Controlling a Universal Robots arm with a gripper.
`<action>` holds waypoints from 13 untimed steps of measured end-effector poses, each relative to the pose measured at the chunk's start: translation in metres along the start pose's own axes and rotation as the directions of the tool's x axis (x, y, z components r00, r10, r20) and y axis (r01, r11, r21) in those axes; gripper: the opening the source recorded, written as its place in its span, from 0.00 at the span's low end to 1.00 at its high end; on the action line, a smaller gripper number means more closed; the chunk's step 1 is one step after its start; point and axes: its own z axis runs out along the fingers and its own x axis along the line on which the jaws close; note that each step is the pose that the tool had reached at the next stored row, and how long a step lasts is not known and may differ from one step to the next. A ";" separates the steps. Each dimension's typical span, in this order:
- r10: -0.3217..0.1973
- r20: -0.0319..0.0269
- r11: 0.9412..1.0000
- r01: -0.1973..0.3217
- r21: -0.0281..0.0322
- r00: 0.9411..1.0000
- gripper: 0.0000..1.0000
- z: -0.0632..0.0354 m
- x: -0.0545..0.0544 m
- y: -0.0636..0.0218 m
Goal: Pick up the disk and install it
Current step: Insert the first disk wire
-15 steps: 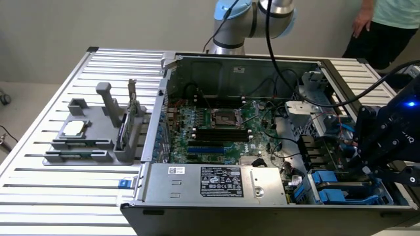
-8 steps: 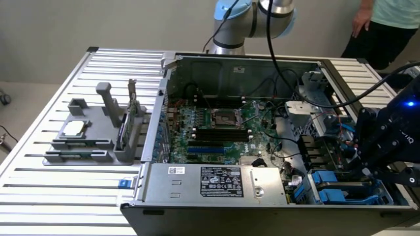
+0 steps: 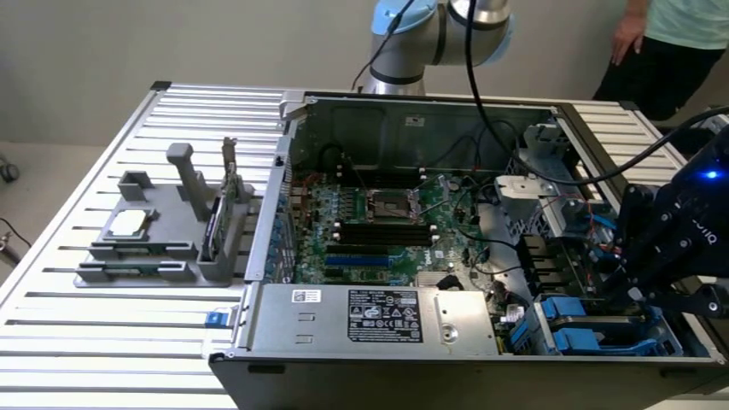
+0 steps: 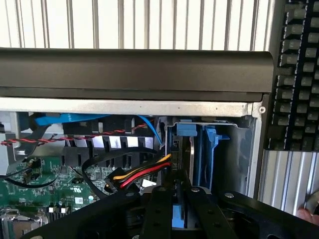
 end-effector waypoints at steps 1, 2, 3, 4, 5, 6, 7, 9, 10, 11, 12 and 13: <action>0.002 0.002 1.000 -0.002 0.001 1.000 0.16 0.0002 0.000 0.0006; 0.005 0.004 1.000 -0.005 0.003 1.000 0.16 0.0002 0.000 0.0011; 0.007 0.006 1.000 -0.008 0.004 1.000 0.16 0.0003 0.001 0.0014; 0.010 0.009 1.000 -0.010 0.007 1.000 0.16 0.0004 0.001 0.0018; 0.013 0.011 1.000 -0.013 0.009 1.000 0.16 0.0005 0.001 0.0020; 0.015 0.014 1.000 -0.015 0.013 1.000 0.16 0.0007 0.001 0.0021; 0.017 0.017 1.000 -0.018 0.016 1.000 0.16 0.0008 0.001 0.0022; 0.022 0.022 1.000 -0.023 0.022 1.000 0.16 0.0010 0.002 0.0025; 0.025 0.024 0.999 -0.025 0.024 0.999 0.16 0.0009 0.002 0.0027; 0.026 0.025 0.999 -0.027 0.025 0.999 0.16 0.0008 0.003 0.0029; 0.027 0.026 0.999 -0.028 0.025 0.999 0.16 0.0009 0.004 0.0030; 0.028 0.028 0.999 -0.029 0.025 0.999 0.16 0.0009 0.005 0.0032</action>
